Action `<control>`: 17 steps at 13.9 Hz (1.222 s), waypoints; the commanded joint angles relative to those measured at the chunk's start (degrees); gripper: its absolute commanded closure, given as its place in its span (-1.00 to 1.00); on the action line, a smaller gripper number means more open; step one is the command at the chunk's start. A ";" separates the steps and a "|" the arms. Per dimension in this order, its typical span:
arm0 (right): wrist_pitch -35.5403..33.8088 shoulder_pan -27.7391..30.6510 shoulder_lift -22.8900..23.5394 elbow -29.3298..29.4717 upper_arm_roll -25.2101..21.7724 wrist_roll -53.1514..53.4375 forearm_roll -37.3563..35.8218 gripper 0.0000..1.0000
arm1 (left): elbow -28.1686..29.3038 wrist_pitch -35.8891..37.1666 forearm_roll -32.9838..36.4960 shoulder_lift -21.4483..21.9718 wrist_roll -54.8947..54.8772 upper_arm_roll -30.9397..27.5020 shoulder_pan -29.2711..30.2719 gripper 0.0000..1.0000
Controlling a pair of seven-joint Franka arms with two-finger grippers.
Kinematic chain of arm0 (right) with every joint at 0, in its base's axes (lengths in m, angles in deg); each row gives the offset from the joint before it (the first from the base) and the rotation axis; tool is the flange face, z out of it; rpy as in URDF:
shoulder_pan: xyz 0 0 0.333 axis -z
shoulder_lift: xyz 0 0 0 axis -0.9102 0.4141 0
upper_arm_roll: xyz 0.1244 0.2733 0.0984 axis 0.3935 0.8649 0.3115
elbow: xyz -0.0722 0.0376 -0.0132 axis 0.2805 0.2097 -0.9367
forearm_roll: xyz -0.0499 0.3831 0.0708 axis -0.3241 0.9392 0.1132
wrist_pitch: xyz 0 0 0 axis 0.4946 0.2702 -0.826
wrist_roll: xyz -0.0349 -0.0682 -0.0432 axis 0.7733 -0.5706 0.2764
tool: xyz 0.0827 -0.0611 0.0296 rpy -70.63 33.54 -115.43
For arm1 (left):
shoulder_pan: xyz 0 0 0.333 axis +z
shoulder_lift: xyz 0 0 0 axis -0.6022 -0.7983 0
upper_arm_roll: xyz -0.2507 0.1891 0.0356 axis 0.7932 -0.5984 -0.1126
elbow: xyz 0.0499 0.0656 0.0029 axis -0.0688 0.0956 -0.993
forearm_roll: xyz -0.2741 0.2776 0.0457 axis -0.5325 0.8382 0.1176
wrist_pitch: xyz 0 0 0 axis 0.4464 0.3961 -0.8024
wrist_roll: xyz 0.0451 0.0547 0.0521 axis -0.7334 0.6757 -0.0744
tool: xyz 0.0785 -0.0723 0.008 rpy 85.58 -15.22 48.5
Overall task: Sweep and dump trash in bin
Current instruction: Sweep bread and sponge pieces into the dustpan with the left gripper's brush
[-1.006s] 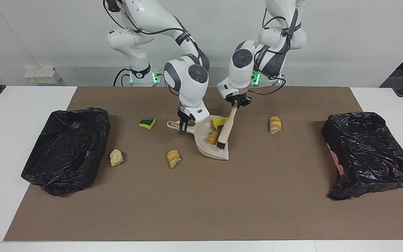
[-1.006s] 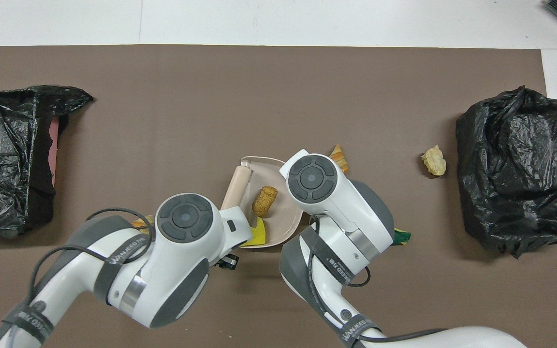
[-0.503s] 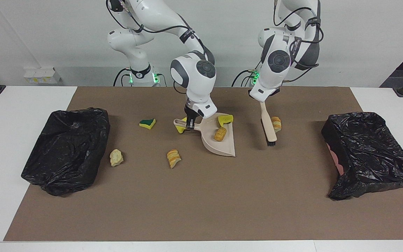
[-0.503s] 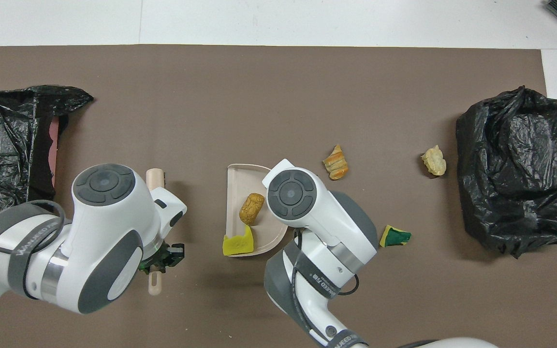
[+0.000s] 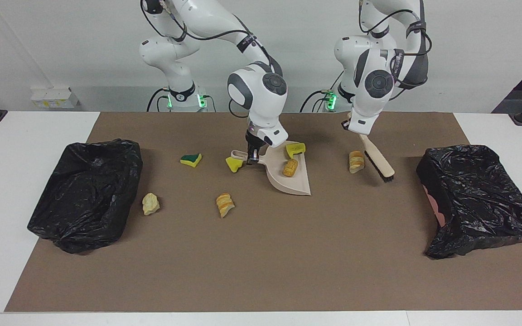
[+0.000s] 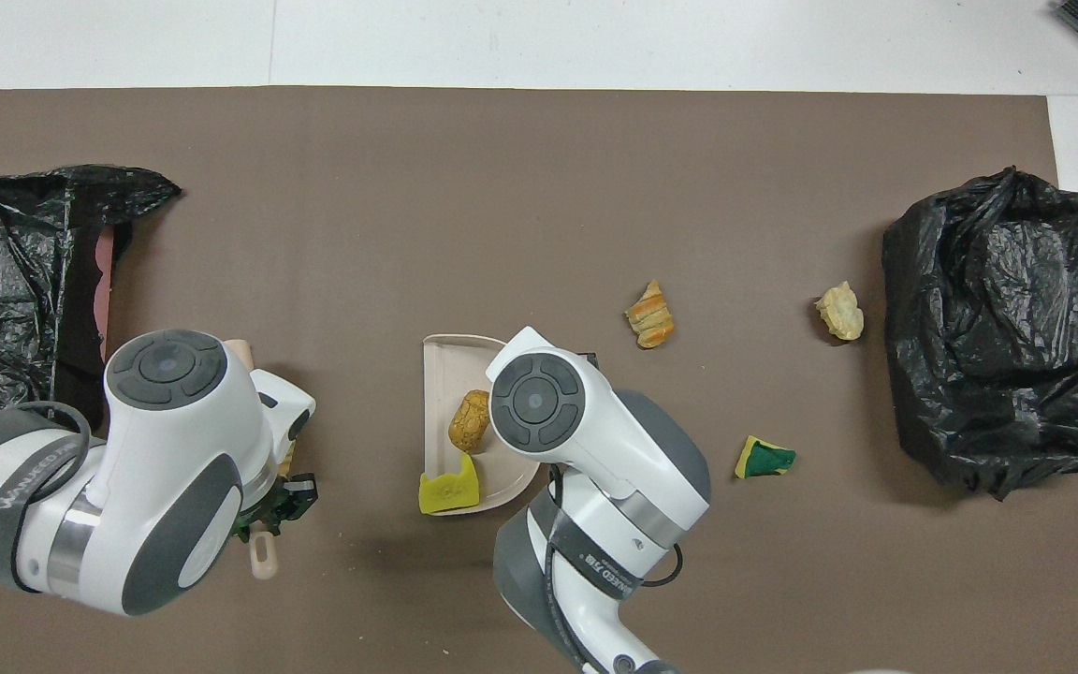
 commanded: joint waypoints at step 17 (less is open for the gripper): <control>4.65 4.65 0.20 -2.46 0.20 0.13 -1.28 1.00 | 2.60 -28.27 -9.13 -7.22 -4.62 13.08 -5.03 1.00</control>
